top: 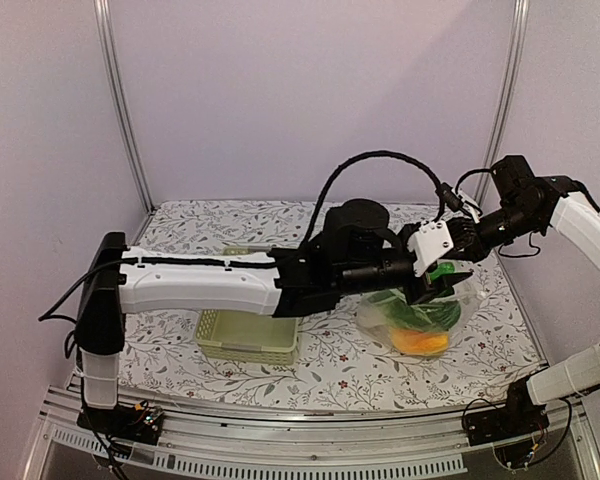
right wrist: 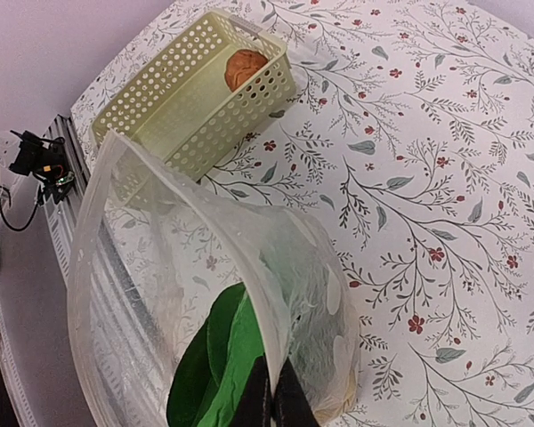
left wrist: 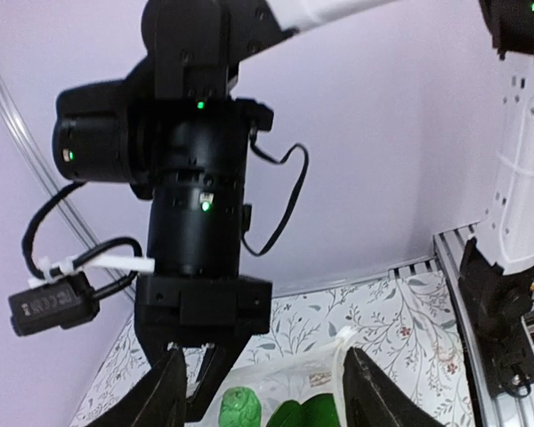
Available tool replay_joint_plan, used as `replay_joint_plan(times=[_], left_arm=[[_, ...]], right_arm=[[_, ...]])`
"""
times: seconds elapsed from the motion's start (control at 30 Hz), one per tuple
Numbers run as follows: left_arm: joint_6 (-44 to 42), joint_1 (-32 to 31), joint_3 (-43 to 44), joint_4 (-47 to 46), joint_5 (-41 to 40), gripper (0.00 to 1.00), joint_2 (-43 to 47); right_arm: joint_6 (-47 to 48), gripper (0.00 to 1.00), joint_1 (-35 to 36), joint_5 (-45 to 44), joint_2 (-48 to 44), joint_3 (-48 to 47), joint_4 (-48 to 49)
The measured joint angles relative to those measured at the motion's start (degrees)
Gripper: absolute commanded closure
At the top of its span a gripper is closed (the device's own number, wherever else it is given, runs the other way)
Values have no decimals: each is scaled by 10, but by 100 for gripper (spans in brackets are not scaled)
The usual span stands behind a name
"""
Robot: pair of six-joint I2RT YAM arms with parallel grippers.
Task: Place the food in the zip-top bag and seal the zipper
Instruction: Place the fake vegetable in the zipper food storage bag, then pass from the right arm to the left
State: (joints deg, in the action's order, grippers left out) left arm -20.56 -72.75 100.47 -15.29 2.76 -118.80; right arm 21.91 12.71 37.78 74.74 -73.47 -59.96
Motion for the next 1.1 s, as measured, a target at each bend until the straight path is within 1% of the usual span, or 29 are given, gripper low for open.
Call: replay_joint_plan(times=[0.17, 0.23, 0.43, 0.87, 1.0, 1.1], left_arm=[[9, -12, -20, 2, -3, 43, 53], [19, -12, -42, 4, -12, 43, 80], [61, -12, -143, 16, -70, 46, 163], [164, -7, -259, 125, -231, 48, 201], [197, 12, -285, 151, -263, 45, 242], [225, 37, -294, 173, -282, 44, 276]], right_arm=[[0, 100, 0, 0, 0, -7, -4], [0, 100, 0, 0, 1, -17, -11], [4, 100, 0, -4, 8, -43, -23], [6, 100, 0, -9, 31, -52, -21], [6, 100, -3, -17, 52, -68, -15], [6, 100, -10, -22, 72, -84, -10]])
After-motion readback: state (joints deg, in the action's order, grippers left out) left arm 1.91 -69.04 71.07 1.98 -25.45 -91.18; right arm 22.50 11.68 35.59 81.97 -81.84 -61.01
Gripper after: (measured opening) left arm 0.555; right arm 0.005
